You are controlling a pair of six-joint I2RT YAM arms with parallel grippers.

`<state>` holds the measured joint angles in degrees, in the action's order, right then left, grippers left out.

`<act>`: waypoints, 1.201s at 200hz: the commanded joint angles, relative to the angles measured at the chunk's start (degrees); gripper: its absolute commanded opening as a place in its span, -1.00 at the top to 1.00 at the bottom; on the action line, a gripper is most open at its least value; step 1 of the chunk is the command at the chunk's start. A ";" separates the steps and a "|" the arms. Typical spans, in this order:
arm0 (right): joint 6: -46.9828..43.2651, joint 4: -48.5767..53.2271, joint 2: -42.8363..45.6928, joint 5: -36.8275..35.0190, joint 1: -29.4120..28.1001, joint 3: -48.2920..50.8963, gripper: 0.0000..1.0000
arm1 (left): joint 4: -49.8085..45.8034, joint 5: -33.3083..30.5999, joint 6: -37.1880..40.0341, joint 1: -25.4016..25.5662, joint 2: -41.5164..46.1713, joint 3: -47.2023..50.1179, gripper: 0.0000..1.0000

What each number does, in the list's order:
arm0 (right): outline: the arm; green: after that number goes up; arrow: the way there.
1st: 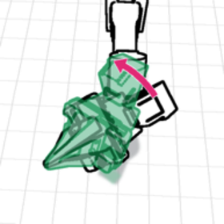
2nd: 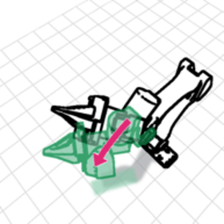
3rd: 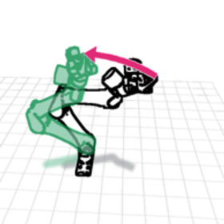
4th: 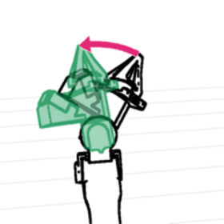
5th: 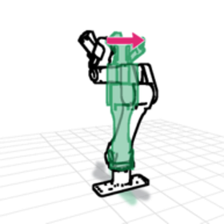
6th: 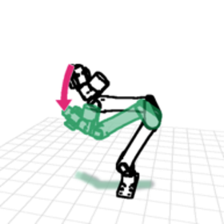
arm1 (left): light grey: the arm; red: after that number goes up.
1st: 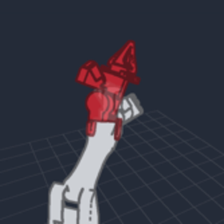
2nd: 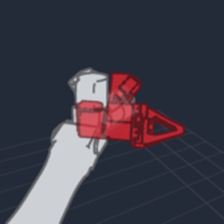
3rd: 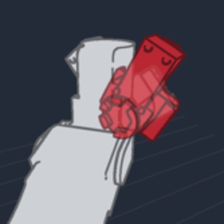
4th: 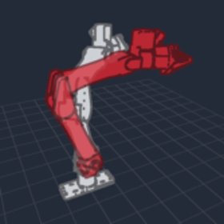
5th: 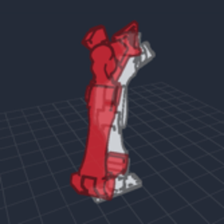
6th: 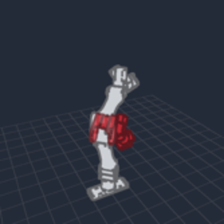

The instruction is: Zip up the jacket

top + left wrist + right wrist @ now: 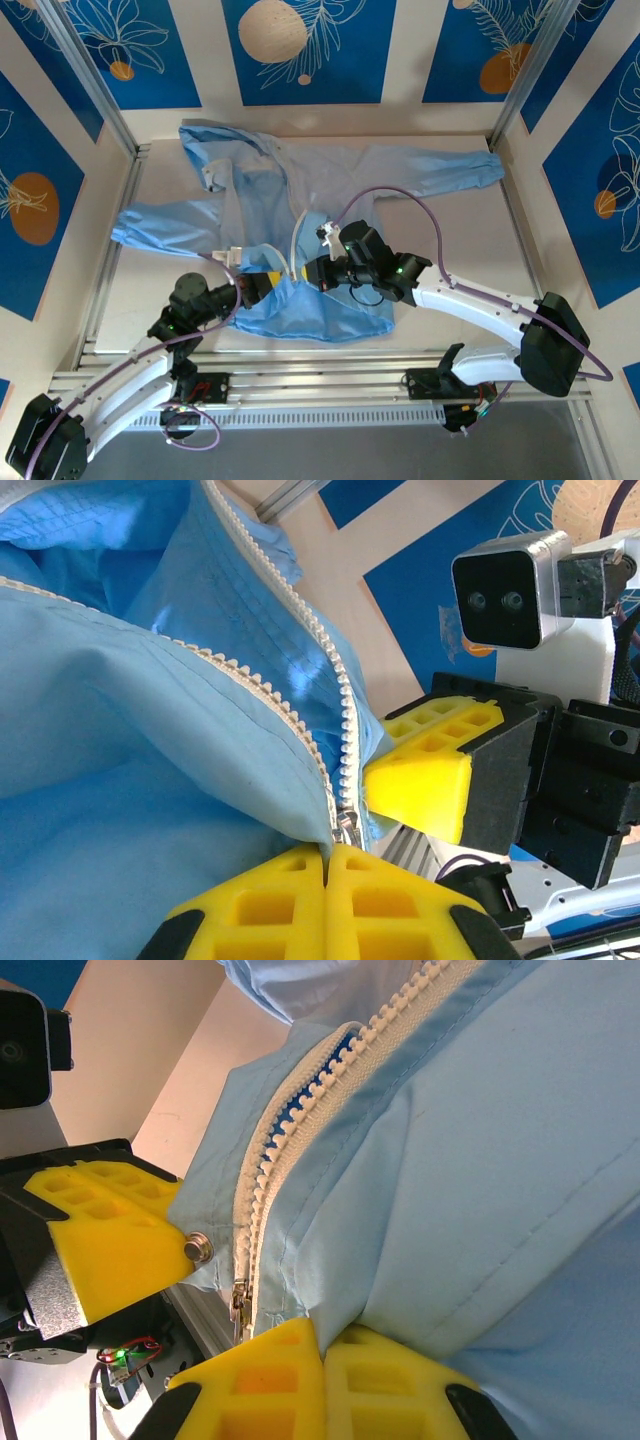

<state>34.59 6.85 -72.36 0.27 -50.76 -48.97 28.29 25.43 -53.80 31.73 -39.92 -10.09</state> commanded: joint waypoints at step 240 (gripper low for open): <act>1.27 -3.88 -1.24 2.11 0.84 0.54 1.00 | 9.94 3.39 -7.67 -1.93 -1.41 3.07 1.00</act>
<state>35.27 5.06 -73.25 1.08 -50.33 -48.64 35.64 27.05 -60.66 30.50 -41.76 -7.81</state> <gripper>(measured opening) 0.063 0.057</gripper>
